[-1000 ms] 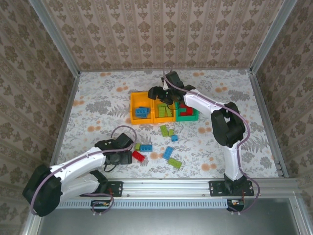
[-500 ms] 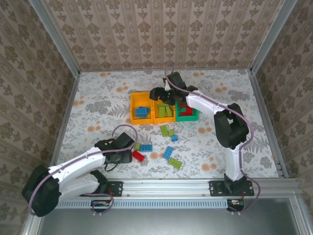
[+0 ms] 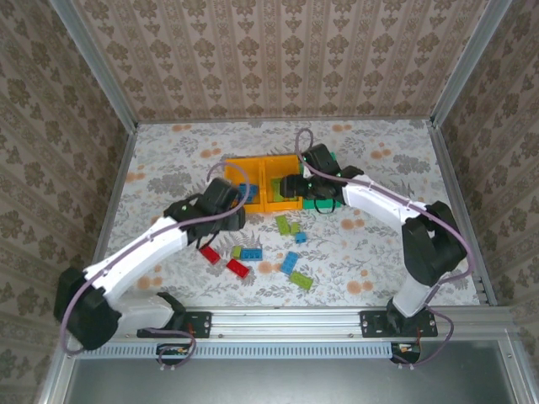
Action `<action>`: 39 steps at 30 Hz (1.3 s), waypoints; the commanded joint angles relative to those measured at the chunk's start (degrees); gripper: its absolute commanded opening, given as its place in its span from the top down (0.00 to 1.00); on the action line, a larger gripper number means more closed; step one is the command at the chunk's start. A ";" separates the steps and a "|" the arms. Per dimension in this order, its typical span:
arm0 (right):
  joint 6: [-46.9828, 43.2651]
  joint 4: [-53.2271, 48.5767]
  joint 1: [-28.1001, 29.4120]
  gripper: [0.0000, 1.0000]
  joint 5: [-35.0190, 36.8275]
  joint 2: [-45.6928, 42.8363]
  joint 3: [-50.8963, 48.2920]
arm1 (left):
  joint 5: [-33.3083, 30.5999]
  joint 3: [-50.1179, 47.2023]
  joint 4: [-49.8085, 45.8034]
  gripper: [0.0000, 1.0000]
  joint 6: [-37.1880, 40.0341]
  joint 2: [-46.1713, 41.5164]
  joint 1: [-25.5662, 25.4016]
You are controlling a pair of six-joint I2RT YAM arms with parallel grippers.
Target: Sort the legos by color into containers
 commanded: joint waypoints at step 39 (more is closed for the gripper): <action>-2.32 -2.62 12.88 0.47 13.11 1.04 -12.56 | 8.23 12.45 14.43 0.00 8.69 20.54 8.41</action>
